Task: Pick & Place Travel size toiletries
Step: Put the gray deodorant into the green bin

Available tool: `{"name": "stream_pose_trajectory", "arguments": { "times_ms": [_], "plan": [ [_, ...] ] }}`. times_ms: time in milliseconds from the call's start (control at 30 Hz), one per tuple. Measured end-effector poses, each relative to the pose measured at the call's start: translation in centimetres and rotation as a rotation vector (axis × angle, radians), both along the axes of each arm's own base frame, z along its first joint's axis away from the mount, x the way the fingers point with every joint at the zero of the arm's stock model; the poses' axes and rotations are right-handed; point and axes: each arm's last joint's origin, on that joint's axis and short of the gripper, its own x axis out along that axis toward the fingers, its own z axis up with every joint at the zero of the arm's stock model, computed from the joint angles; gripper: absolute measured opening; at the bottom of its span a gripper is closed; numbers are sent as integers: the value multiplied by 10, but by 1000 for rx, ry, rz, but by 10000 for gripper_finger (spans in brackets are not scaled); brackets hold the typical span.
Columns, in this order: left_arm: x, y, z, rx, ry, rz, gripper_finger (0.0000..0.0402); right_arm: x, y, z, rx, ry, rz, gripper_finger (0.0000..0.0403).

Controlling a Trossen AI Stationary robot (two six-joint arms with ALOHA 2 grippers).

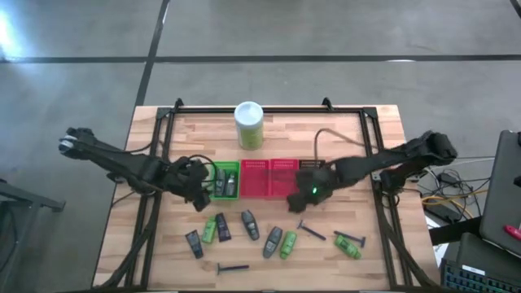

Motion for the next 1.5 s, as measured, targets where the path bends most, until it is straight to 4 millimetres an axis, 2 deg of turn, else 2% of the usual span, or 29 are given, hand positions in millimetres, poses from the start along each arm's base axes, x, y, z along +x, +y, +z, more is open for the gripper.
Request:
{"name": "stream_pose_trajectory", "arguments": {
  "times_ms": [133, 367, 467, 633, 733, 833, 967, 1100, 1300, 1500],
  "plan": [
    [-10, 4, 1, 17, -19, -40, 289, 17, 19, -5, 11, 65, -27, 368],
    [-21, 7, -3, 14, -23, -88, 289, 36, 26, 0, -76, 185, -148, 368],
    [-20, 3, -10, -5, 14, -232, 289, 36, 25, 10, -118, 226, -155, 368],
    [-6, -3, -10, 204, -39, -547, 289, 27, 11, 29, -160, 251, -194, 368],
    [11, -7, -5, 343, -145, -672, 289, 17, -2, 39, -168, 253, -215, 368],
    [30, -5, -8, 438, -165, -771, 289, 3, -14, 40, -172, 259, -229, 368],
    [57, -1, -15, 508, -135, -951, 284, -24, -32, 44, -173, 248, -258, 368],
    [85, -6, -26, 572, -72, -1157, 269, -56, -48, 46, -183, 220, -299, 368],
    [129, -19, -41, 502, -10, -1306, 255, -97, -57, 50, -187, 141, -309, 368],
    [158, -27, -48, 510, 73, -1468, 259, -121, -59, 50, -204, 71, -331, 368]
  ]
}}
